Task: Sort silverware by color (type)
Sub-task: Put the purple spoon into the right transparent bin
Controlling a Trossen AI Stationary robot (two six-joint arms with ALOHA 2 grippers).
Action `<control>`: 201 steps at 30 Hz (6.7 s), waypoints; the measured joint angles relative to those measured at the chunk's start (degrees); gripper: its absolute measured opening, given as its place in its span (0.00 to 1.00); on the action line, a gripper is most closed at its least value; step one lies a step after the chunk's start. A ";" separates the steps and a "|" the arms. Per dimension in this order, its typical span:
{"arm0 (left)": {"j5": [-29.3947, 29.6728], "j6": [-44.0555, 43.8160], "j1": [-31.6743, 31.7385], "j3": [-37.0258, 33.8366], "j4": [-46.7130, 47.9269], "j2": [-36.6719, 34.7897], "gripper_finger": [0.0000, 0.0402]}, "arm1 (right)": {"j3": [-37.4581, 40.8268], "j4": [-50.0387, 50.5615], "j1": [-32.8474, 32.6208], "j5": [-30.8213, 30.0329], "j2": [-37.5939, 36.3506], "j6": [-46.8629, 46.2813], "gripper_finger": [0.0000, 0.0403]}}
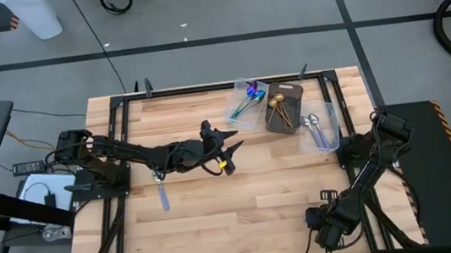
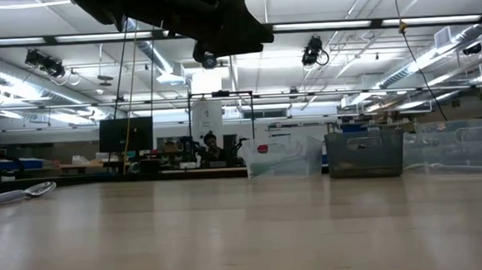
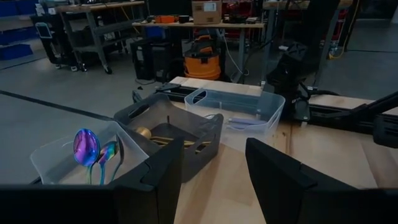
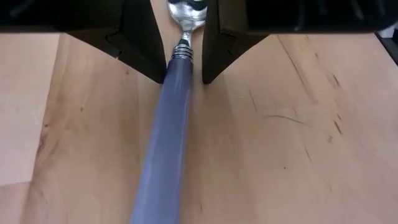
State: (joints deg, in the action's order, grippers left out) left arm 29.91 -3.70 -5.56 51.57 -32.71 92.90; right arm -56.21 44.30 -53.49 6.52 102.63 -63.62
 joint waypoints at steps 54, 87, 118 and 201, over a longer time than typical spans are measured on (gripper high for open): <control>-13.46 -7.03 1.11 0.02 -0.17 0.00 0.45 | -10.21 42.57 -0.37 -41.92 0.29 34.04 0.13; -22.77 -15.26 -0.34 22.75 8.56 19.95 0.45 | -10.14 45.79 8.57 -70.59 0.35 68.87 0.15; -25.00 -19.25 1.66 24.26 2.93 25.94 0.44 | -10.14 45.71 15.79 -83.33 0.35 78.09 0.15; -24.97 1.41 -0.58 24.24 -14.77 25.83 0.10 | -10.14 45.46 4.19 -90.37 -12.32 -31.34 0.42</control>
State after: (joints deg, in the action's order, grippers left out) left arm 4.94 -2.29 -6.14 75.81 -47.47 118.74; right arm -66.35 89.76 -49.31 -83.84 90.30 -94.97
